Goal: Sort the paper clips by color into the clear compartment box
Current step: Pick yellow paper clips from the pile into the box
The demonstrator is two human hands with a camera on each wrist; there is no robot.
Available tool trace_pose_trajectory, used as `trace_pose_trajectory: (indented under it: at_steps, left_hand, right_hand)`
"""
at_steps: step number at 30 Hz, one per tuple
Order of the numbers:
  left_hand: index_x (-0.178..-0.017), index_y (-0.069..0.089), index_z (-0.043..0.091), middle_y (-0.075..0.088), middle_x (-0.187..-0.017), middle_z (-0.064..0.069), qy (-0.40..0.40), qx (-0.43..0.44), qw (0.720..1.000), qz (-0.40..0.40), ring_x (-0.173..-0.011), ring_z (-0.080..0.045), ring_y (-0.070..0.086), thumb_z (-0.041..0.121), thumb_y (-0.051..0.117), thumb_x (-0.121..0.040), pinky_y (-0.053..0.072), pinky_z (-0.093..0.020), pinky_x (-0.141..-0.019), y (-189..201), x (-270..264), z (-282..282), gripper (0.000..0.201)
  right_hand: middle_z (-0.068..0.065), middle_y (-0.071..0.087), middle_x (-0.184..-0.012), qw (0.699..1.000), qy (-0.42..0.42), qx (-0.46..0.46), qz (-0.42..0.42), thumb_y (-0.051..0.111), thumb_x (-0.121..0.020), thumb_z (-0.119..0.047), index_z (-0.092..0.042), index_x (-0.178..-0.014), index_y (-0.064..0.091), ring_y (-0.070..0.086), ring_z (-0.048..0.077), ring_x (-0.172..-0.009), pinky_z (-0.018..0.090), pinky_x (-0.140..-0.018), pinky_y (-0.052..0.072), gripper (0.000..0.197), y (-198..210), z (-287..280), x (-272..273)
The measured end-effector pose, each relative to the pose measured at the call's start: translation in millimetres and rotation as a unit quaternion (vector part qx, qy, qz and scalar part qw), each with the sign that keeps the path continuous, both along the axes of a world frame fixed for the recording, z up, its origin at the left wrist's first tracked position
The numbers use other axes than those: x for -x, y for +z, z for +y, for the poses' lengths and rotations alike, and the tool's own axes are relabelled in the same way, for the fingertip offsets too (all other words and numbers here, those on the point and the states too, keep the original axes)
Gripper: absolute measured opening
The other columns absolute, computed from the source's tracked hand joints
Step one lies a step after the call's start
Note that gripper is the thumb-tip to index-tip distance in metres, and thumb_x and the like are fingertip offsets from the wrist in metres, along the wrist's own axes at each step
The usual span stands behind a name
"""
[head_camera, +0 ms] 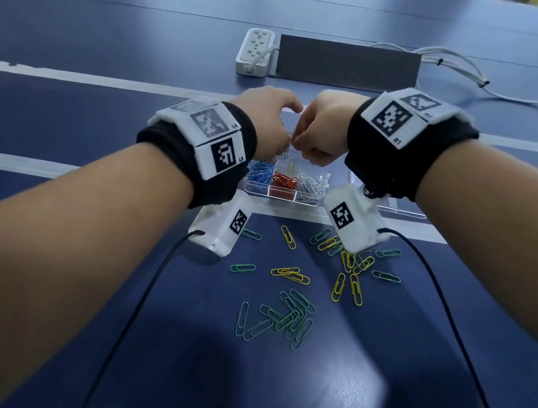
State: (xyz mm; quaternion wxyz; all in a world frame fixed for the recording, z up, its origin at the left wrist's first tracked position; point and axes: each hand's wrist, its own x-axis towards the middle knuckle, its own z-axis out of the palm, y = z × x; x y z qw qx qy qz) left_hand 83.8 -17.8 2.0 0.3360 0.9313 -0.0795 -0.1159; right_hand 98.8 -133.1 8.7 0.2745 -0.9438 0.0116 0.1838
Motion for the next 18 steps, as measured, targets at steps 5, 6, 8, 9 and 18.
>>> trace_pose_trajectory:
  at_steps: [5,6,8,9,18]
  left_hand:
    - [-0.128,0.053,0.024,0.063,-0.118,-0.009,0.017,0.021,0.999,0.029,-0.083,-0.026,0.072,0.000,0.057,-0.083,0.059,-0.042,-0.079,-2.1,-0.2,3.1,0.051]
    - [-0.124,0.056,0.023,0.065,-0.113,-0.011,0.020,0.025,0.999,0.033,-0.084,-0.026,0.072,0.000,0.056,-0.083,0.059,-0.042,-0.080,-2.4,-0.2,4.1,0.046]
    - [-0.119,0.060,0.020,0.069,-0.102,-0.012,0.026,0.031,0.998,0.046,-0.085,-0.025,0.072,0.000,0.055,-0.084,0.059,-0.042,-0.081,-2.3,0.3,6.2,0.041]
    - [-0.119,0.060,0.020,0.070,-0.098,-0.012,0.027,0.036,0.998,0.054,-0.087,-0.026,0.072,0.000,0.055,-0.084,0.059,-0.042,-0.082,-1.7,1.3,7.4,0.041]
    - [-0.137,0.041,0.021,0.066,-0.100,-0.016,0.025,0.095,0.990,0.097,-0.088,-0.024,0.065,-0.001,0.051,-0.090,0.058,-0.040,-0.083,1.2,10.2,11.8,0.053]
  right_hand:
    - [0.008,0.077,-0.082,0.995,0.051,0.087,0.001,0.068,-0.073,-0.017,-0.009,-0.087,0.076,0.074,0.023,-0.082,0.042,-0.086,0.058,0.018,7.0,4.8,-4.1]
    - [0.007,0.077,-0.077,0.993,0.058,0.099,-0.005,0.070,-0.070,-0.019,-0.010,-0.082,0.077,0.075,0.023,-0.079,0.042,-0.085,0.058,0.017,7.3,5.7,-5.1]
    - [0.007,0.076,-0.069,0.992,0.066,0.108,-0.006,0.073,-0.065,-0.021,-0.010,-0.076,0.077,0.075,0.023,-0.074,0.043,-0.081,0.059,0.016,7.4,8.7,-6.8]
    - [0.008,0.076,-0.068,0.992,0.069,0.105,-0.001,0.075,-0.064,-0.020,-0.009,-0.074,0.077,0.075,0.023,-0.073,0.043,-0.080,0.059,0.015,6.8,10.0,-8.1]
    - [0.010,0.076,-0.069,0.992,0.060,0.111,-0.009,0.074,-0.063,-0.019,-0.010,-0.081,0.076,0.075,0.025,-0.073,0.047,-0.082,0.058,0.020,11.2,18.2,-7.1]
